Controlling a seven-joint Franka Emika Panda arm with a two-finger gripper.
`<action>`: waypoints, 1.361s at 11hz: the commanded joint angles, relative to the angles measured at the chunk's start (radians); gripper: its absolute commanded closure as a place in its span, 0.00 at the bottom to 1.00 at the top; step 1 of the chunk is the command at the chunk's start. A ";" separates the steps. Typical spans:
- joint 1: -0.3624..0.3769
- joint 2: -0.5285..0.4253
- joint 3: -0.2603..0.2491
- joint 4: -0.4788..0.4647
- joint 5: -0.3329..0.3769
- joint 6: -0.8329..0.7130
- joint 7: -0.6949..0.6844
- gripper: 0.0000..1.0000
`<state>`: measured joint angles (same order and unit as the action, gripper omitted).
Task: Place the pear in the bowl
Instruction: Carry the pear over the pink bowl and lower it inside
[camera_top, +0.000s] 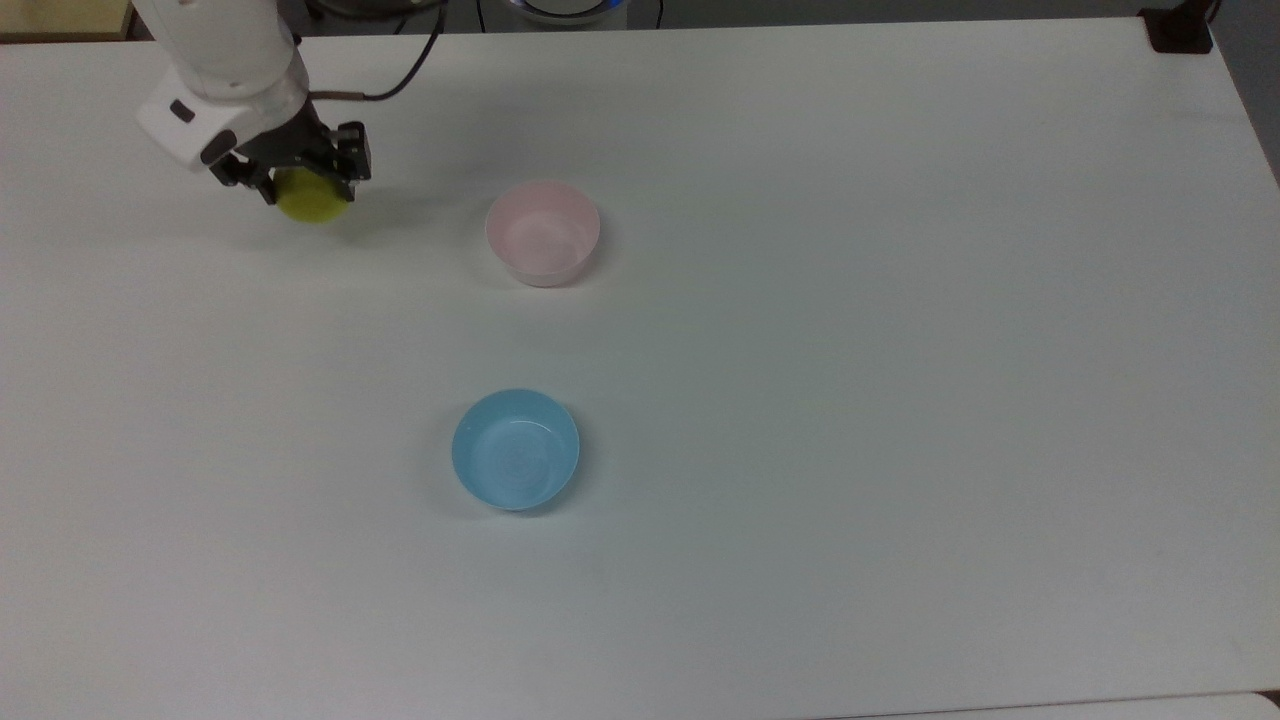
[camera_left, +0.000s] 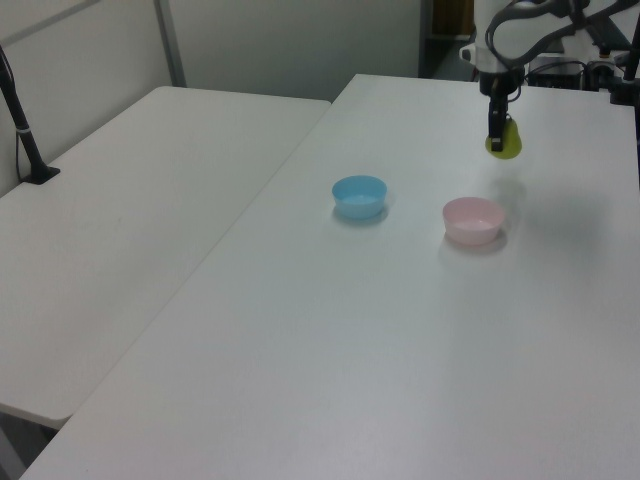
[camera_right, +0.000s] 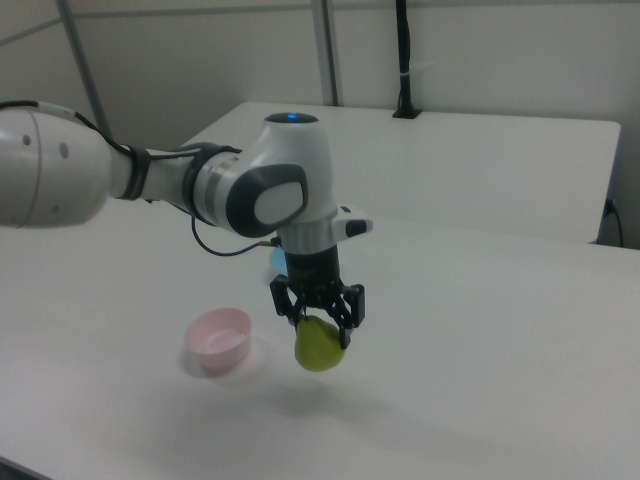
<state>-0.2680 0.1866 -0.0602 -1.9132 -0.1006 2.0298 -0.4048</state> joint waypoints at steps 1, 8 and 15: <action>0.053 -0.090 0.003 -0.021 -0.004 -0.081 0.030 0.47; 0.303 -0.093 0.003 -0.027 0.001 -0.122 0.413 0.47; 0.368 -0.016 0.005 -0.062 0.005 -0.024 0.495 0.47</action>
<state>0.0894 0.1652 -0.0479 -1.9404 -0.0996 1.9485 0.0702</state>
